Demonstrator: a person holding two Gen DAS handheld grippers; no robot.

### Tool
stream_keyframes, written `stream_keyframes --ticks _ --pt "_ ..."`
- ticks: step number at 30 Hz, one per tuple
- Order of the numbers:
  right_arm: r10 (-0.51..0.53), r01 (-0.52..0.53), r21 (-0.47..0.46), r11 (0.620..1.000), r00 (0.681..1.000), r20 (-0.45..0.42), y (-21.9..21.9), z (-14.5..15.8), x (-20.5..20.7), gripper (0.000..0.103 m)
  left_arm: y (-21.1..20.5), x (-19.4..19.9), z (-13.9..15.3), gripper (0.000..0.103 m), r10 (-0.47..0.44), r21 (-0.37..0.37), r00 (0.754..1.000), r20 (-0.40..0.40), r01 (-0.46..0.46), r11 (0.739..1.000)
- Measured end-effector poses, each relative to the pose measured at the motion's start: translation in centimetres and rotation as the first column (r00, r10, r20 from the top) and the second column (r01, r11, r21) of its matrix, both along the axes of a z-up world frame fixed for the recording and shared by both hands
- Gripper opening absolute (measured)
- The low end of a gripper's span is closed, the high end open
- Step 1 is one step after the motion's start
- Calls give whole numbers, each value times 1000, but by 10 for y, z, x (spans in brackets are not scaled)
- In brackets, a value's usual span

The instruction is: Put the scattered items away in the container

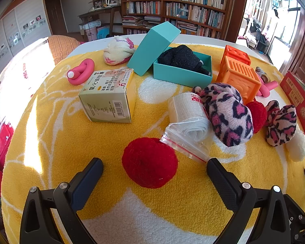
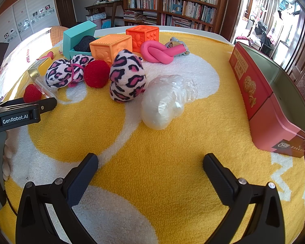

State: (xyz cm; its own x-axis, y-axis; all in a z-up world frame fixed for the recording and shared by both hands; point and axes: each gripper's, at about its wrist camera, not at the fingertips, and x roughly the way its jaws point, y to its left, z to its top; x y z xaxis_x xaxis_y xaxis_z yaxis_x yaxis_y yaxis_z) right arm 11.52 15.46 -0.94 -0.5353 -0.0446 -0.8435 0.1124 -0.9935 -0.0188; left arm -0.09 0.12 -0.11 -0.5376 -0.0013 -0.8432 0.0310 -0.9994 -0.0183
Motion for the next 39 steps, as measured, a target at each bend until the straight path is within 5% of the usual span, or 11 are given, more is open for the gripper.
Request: stream_keyframes --ticks 18,22,31,39 --pt "0 0 0 1000 1000 0 0 0 0 103 -3 4 2 103 -22 20 1000 -2 22 1000" --pt "0 0 0 1000 1000 0 1 1 1 103 -20 19 14 103 1 101 999 -38 3 995" --pt "22 -22 1 1000 1000 12 1 2 -4 103 -70 40 30 103 75 134 995 -70 -65 989" --pt "12 -18 -126 992 999 -47 15 31 7 103 -74 53 34 103 -3 168 994 -110 22 985"
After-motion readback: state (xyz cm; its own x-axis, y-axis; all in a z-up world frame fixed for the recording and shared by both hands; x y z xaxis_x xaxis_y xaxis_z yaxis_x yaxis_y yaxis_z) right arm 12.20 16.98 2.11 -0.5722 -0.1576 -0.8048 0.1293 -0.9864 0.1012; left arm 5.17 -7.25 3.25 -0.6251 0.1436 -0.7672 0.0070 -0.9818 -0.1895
